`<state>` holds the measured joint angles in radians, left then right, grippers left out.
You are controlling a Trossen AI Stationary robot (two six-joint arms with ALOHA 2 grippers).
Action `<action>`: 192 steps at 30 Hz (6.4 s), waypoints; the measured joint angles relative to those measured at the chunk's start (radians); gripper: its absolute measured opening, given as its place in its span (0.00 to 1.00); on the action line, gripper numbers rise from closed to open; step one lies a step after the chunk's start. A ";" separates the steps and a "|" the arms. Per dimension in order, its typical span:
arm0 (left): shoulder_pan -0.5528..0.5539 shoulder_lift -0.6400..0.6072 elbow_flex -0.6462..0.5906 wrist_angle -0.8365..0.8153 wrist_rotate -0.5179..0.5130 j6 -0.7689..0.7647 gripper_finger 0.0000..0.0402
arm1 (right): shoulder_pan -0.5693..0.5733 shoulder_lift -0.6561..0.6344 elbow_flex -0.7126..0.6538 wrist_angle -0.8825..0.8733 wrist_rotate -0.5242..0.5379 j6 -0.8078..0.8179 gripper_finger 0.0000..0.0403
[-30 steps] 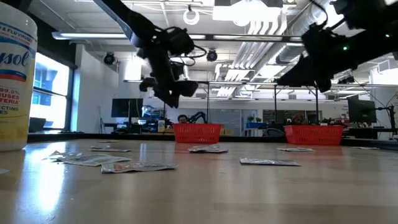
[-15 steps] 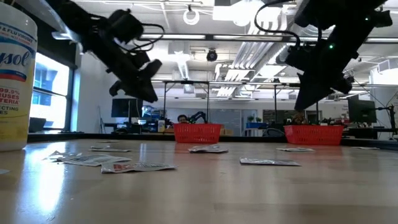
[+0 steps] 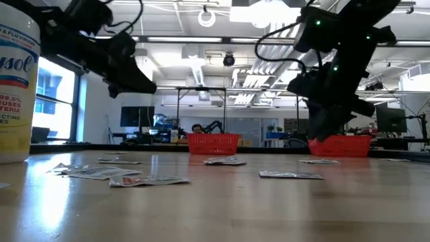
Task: Pick & Place First Aid Supplies
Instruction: Put the towelette pack into the left red bin
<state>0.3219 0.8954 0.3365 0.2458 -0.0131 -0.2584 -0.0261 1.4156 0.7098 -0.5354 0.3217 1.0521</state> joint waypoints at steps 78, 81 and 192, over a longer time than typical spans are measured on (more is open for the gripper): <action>-0.113 -0.075 -0.065 -0.035 -0.127 -0.027 0.18 | -0.401 0.703 1.222 -0.318 -0.061 -0.431 0.00; -0.113 -0.075 -0.065 -0.037 -0.127 -0.027 0.18 | -0.436 0.810 1.363 -0.349 -0.066 -0.461 0.00; -0.113 -0.075 -0.065 -0.074 -0.130 -0.027 0.18 | -0.205 0.857 1.403 -0.471 -0.164 -0.528 0.01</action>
<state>0.2092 0.8204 0.2718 0.1722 -0.1429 -0.2855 -0.2313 2.2731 2.1126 -1.0062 0.1579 0.5239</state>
